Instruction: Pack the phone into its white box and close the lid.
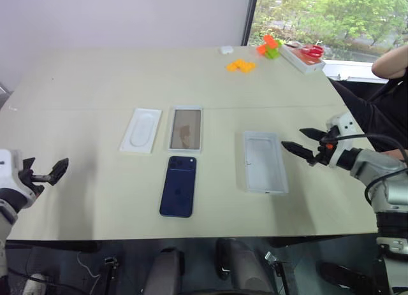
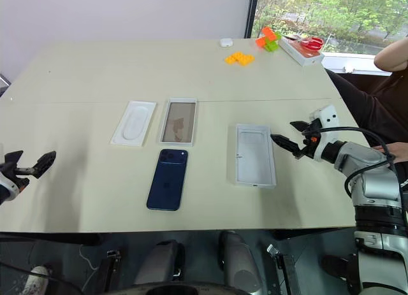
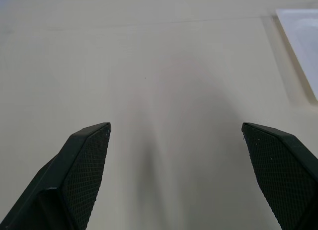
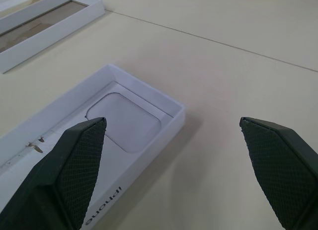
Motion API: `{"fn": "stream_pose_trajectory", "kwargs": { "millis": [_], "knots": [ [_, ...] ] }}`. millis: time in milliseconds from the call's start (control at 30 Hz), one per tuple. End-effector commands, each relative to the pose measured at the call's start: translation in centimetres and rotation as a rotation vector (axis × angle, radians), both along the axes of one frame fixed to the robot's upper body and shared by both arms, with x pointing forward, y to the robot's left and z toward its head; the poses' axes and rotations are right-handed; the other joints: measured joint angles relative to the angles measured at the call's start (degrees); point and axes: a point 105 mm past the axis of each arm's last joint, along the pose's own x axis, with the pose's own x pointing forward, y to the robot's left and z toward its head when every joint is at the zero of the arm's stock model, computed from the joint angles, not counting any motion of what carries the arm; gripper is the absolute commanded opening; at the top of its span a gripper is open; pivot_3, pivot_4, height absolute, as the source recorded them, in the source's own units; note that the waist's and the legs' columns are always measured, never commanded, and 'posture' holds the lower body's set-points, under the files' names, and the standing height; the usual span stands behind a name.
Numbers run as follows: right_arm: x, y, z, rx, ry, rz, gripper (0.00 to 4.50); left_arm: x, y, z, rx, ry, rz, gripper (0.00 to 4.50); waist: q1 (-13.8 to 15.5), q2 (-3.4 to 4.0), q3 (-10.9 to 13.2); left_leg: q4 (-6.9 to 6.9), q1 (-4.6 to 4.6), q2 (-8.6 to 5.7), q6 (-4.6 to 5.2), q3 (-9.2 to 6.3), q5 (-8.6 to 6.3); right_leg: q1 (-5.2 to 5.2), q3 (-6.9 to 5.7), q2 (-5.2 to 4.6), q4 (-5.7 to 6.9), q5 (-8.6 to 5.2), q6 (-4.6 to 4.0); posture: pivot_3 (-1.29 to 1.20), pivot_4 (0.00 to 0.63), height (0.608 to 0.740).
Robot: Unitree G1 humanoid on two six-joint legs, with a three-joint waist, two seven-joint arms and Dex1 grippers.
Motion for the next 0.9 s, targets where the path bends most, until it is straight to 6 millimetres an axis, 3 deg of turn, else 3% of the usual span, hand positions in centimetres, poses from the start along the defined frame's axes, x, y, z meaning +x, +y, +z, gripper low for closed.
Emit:
{"fn": "stream_pose_trajectory", "kwargs": {
  "millis": [33,300,600,833,900],
  "knots": [
    [-0.1,-0.2,1.9,-0.006,-0.063,0.002,4.50,0.1,-0.3,1.1,0.027,-0.037,-0.016,4.44,0.02,0.00,0.00,0.00,0.00,0.00,0.00,0.00,0.00,0.00,0.00,0.00,0.00,0.00,0.00,0.00,0.150,0.732],
    [0.0,0.3,2.2,-0.006,-0.082,0.007,4.50,0.6,-1.1,1.1,0.012,-0.047,-0.040,4.44,0.06,0.00,0.00,0.00,0.00,0.00,0.00,0.00,0.00,0.00,0.00,0.00,0.00,0.00,0.00,0.00,0.150,0.732],
    [0.3,3.5,4.5,-0.025,-0.157,0.104,4.50,1.7,-5.7,-0.1,-0.096,-0.037,-0.144,4.44,0.02,0.00,0.01,0.00,0.00,0.00,0.00,0.02,0.00,0.00,0.03,0.01,0.01,0.17,-0.04,0.00,0.150,0.732],
    [-0.7,7.9,5.7,-0.070,-0.212,0.246,4.50,3.2,-7.9,-0.6,-0.212,-0.012,-0.114,4.44,0.11,-0.01,0.00,0.01,0.00,0.00,0.01,-0.03,-0.01,0.00,0.03,0.05,0.01,0.18,-0.01,0.00,0.150,0.732],
    [-1.5,10.8,5.8,-0.088,-0.227,0.344,4.50,4.5,-8.4,-0.2,-0.245,-0.008,-0.077,4.44,0.12,-0.02,0.01,0.01,0.00,0.00,0.01,-0.03,-0.01,0.01,0.02,0.04,0.02,0.19,0.01,0.00,0.150,0.732]
  ]
}}
